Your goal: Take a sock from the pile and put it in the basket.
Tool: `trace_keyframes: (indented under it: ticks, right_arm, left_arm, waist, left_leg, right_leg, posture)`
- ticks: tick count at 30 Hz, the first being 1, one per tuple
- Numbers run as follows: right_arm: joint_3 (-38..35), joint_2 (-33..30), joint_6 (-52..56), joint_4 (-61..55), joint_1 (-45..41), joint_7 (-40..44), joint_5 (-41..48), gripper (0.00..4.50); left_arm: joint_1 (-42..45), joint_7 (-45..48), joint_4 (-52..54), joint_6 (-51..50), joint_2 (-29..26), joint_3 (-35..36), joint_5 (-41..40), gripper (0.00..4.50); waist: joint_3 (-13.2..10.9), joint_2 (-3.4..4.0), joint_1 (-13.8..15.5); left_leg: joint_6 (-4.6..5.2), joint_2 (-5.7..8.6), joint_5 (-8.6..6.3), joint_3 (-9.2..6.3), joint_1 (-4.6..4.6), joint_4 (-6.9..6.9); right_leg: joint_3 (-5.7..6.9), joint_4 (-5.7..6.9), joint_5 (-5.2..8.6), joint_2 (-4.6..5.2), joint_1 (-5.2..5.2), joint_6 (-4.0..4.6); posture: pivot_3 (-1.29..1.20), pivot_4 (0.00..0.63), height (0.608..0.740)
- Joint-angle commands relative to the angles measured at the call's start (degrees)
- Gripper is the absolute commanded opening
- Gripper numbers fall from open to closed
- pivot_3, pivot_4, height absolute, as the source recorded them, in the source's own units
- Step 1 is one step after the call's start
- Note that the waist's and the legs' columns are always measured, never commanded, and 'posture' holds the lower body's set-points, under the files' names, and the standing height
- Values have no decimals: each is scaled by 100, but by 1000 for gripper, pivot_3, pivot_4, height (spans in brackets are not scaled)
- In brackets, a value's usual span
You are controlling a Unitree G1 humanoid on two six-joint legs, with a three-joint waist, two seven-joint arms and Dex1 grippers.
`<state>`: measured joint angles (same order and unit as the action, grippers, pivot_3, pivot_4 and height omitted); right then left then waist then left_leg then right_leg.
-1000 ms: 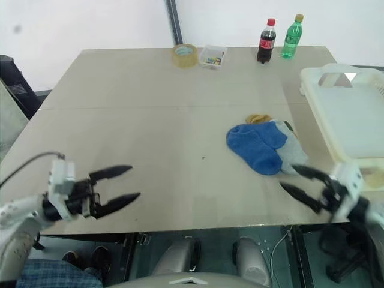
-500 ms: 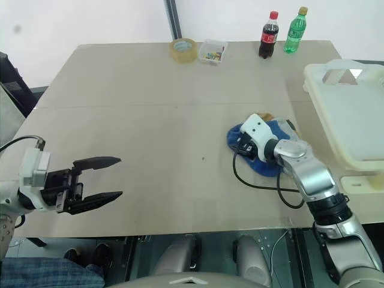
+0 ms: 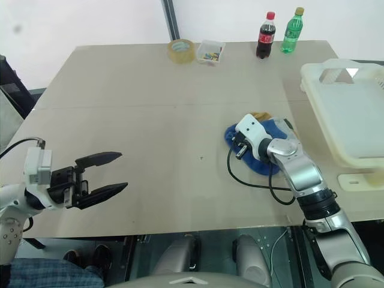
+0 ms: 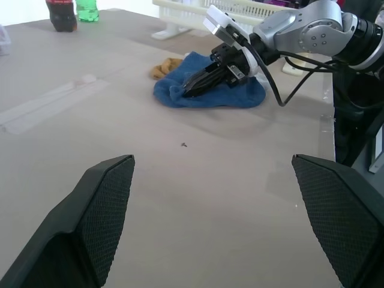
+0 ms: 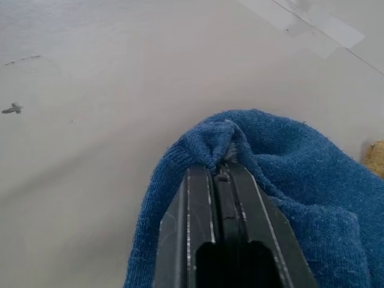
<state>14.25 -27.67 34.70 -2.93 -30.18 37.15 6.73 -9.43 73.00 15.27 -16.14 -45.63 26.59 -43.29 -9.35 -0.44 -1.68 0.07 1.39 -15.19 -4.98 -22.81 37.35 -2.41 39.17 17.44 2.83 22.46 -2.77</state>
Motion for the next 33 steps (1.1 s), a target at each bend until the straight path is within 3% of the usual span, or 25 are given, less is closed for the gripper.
trace_keyframes:
  ticks: [1,6,13,19,23,28,31,33]
  right_arm:
    - [20,-7,-170,-189,-95,26,-138,40]
    - [439,216,45,-696,-303,201,-189,40]
    - [1436,1791,-23,-53,-1307,136,-384,40]
    - [427,3206,-89,-85,-1694,-182,549,40]
    - [43,2961,-38,-615,-1270,-84,857,40]
    - [112,1858,-348,-829,48,216,666,40]
    - [-82,1566,-839,-602,662,107,575,974]
    - [-189,1423,-1150,-498,976,110,537,1884]
  left_arm:
    - [8,-63,171,29,10,121,-76,4500]
    - [-19,-104,199,10,29,89,-93,4500]
    - [-13,-52,140,-42,-29,161,-137,4500]
    - [-36,-65,160,-64,-29,211,-141,4500]
    - [-137,-140,264,-101,24,259,-186,4500]
    - [-219,-196,327,-86,70,208,-186,4500]
    - [-128,-213,270,-94,57,167,-172,4500]
    - [-60,-198,210,-87,42,126,-143,4500]
  waist:
    - [0,0,-17]
    - [0,0,-89]
    - [0,0,-183]
    - [3,-5,-148]
    - [8,-14,-64]
    - [14,-23,-45]
    - [11,-18,-82]
    - [9,-16,-121]
  left_leg:
    - [0,0,0,0,0,0]
    - [0,0,0,0,0,1]
    - [-5,-8,3,3,7,4]
    - [-15,-4,9,-11,7,6]
    - [-17,8,10,-12,6,6]
    - [-13,12,7,-15,8,5]
    - [-11,10,7,-7,7,3]
    - [-11,2,7,4,13,3]
  right_leg:
    - [0,0,0,0,0,0]
    - [-1,3,0,-1,1,0]
    - [-12,57,1,-13,27,2]
    - [-3,61,1,-9,28,2]
    - [1,56,0,7,29,2]
    - [4,54,1,11,26,3]
    - [-1,58,2,8,25,3]
    - [-13,65,1,-4,28,3]
  posture:
    - [0,150,740]
    - [0,150,740]
    - [0,150,740]
    - [0,150,740]
    - [0,150,740]
    - [0,150,740]
    - [0,150,740]
    - [0,150,740]
